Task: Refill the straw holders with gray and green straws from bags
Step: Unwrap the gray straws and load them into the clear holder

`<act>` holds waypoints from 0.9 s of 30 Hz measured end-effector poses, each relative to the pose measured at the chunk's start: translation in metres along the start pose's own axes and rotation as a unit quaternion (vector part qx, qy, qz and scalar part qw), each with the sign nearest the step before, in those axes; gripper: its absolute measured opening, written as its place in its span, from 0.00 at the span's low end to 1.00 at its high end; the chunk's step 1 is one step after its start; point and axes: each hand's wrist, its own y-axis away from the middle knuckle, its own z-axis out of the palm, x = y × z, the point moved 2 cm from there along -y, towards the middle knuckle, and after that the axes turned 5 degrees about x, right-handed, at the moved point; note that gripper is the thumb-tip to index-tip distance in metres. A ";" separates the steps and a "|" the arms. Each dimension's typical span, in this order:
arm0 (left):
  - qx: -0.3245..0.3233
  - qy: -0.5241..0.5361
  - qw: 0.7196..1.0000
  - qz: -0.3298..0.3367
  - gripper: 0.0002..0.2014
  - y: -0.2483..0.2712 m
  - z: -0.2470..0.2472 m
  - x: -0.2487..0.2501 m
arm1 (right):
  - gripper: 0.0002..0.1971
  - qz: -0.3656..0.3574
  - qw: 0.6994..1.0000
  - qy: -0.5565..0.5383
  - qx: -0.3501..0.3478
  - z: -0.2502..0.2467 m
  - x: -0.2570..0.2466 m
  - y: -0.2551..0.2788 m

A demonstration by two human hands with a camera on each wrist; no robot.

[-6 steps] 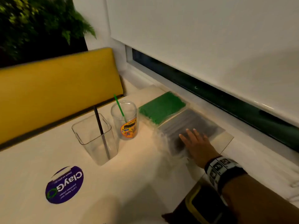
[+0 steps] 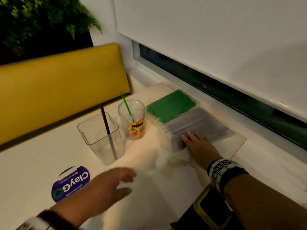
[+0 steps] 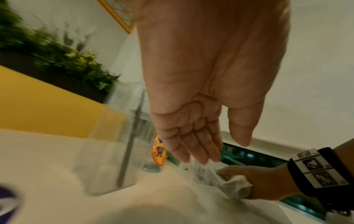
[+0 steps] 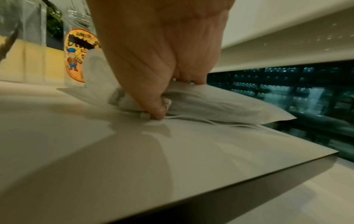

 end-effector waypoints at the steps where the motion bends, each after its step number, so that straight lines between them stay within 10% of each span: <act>1: 0.023 -0.028 0.998 0.044 0.22 -0.022 0.001 0.007 | 0.29 -0.007 1.000 -0.011 0.013 -0.001 -0.005 -0.001; 8: 0.034 -0.121 0.986 0.107 0.64 -0.118 0.031 0.045 | 0.09 -0.094 0.990 -0.071 0.071 -0.044 -0.047 -0.010; 12: -0.024 -0.010 0.998 0.064 0.73 -0.123 0.046 0.035 | 0.15 -0.164 0.980 -0.101 -0.050 -0.078 -0.061 -0.018; 17: -0.011 0.068 0.998 0.000 0.38 -0.110 0.051 0.023 | 0.13 -0.135 0.963 -0.171 -0.156 -0.102 -0.070 -0.034; 22: 0.058 0.220 0.962 -0.153 0.04 -0.103 0.039 -0.002 | 0.25 -0.172 0.967 -0.166 0.090 -0.112 -0.080 -0.023; 24: 0.065 0.226 0.947 -0.217 0.15 -0.100 0.034 -0.015 | 0.26 -0.193 0.954 -0.171 0.154 -0.116 -0.083 0.004; 27: 0.040 0.232 0.929 -0.286 0.18 -0.099 0.035 -0.027 | 0.36 -0.243 0.957 -0.156 0.018 -0.089 -0.089 0.062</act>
